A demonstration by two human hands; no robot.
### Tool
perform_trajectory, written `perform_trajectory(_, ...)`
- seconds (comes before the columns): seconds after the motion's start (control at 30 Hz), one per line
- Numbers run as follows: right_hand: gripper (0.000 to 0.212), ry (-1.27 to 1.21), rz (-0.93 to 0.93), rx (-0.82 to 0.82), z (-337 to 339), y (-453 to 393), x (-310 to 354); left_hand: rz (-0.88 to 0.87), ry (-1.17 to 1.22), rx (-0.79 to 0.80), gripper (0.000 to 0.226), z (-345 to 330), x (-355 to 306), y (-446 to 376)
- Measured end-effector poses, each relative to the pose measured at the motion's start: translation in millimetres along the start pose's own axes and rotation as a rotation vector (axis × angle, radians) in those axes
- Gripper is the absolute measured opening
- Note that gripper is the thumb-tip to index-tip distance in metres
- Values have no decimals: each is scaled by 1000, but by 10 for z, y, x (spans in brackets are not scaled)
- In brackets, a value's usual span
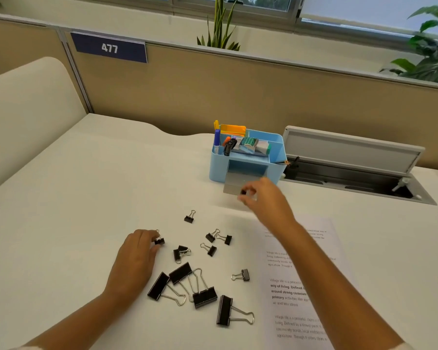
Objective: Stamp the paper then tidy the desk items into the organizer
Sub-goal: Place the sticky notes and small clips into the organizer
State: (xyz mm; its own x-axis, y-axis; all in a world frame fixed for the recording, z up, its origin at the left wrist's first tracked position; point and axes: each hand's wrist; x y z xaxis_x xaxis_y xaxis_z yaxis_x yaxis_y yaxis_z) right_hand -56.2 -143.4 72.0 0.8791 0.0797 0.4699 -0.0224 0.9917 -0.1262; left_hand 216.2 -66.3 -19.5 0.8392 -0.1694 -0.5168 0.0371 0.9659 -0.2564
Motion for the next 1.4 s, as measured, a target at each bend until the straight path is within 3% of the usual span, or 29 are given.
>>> perform_trajectory(0.27,45,-71,-35,-120,382,-320,-45,7,138,-36,18,31,-396,-462)
perform_trajectory(0.53,26,-234,-30,-176,310,287,-299,-57,326,-115,14,-247,-1398,-1217)
perform_trajectory(0.67,22,-217,-52,-108,210,550,-391,-67,156,-61,22,-396,-1669,-1459)
perform_trajectory(0.8,25,-162,-21,60,92,773,-467,-18,131,-60,34,-435,-1602,-1456)
perform_trajectory(1.0,41,-80,60,394,-34,1020,-513,-12,85,-114,25,-311,-1097,-1093)
perform_trajectory(1.1,46,-4,79,423,-72,1082,-490,104,43,-85,26,-283,-811,-883)
perform_trajectory(1.2,44,-36,90,441,-99,1117,-458,230,-5,72,31,-312,-644,-763)
perform_trajectory(1.27,37,-22,95,441,-133,1128,-433,219,-48,162,33,-340,-594,-717)
perform_trajectory(1.4,24,-38,80,429,-174,1132,-402,189,-77,153,35,-366,-583,-701)
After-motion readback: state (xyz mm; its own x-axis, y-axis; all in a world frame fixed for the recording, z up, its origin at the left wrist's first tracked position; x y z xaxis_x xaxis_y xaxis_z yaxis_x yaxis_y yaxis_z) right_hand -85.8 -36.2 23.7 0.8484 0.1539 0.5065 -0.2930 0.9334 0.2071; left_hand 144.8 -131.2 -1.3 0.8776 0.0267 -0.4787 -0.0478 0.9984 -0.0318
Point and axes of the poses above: each hand's wrist, its own y-axis away from the middle knuckle, its own z-axis out of the back of the hand, x = y × z, and after that the axes turned 3 degrees about z, right-handed
